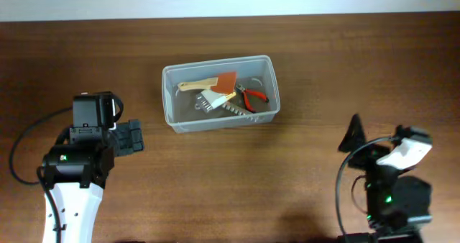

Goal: Pack container

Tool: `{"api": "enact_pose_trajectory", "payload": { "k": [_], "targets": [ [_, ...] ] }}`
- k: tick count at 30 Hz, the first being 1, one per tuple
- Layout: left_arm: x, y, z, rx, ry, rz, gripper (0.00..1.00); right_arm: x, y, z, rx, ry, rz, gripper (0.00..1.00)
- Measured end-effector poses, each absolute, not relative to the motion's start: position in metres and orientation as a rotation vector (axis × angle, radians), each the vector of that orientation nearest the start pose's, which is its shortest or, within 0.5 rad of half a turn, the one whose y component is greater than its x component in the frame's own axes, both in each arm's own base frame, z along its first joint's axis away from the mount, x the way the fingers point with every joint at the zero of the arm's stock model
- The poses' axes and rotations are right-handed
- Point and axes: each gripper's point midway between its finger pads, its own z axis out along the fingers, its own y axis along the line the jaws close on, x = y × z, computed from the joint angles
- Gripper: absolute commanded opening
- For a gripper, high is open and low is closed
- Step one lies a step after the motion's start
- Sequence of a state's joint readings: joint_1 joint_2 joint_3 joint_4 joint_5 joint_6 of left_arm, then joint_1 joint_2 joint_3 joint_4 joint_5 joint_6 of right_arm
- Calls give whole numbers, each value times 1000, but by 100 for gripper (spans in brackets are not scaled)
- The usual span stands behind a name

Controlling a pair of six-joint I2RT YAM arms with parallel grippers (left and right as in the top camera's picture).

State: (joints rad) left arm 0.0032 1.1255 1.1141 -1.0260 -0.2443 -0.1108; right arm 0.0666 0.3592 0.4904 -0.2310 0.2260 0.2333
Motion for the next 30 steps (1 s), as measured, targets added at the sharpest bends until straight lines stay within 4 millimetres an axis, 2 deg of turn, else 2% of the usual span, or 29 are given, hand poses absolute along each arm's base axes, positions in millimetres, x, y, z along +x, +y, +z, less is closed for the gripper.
{"api": "enact_pose_trajectory", "payload": {
  "k": [6, 19, 24, 30],
  "targets": [
    [274, 42, 201, -234, 2576, 279, 99, 241, -16, 238, 277, 1555, 87, 99],
    [274, 42, 201, -233, 2576, 279, 99, 235, -27, 225, 308, 1516, 58, 99],
    [274, 42, 201, -233, 2576, 279, 99, 237, -28, 206, 315, 1535, 53, 99],
    [274, 42, 201, -233, 2576, 279, 99, 238, -28, 196, 316, 1550, 50, 99]
  ]
}}
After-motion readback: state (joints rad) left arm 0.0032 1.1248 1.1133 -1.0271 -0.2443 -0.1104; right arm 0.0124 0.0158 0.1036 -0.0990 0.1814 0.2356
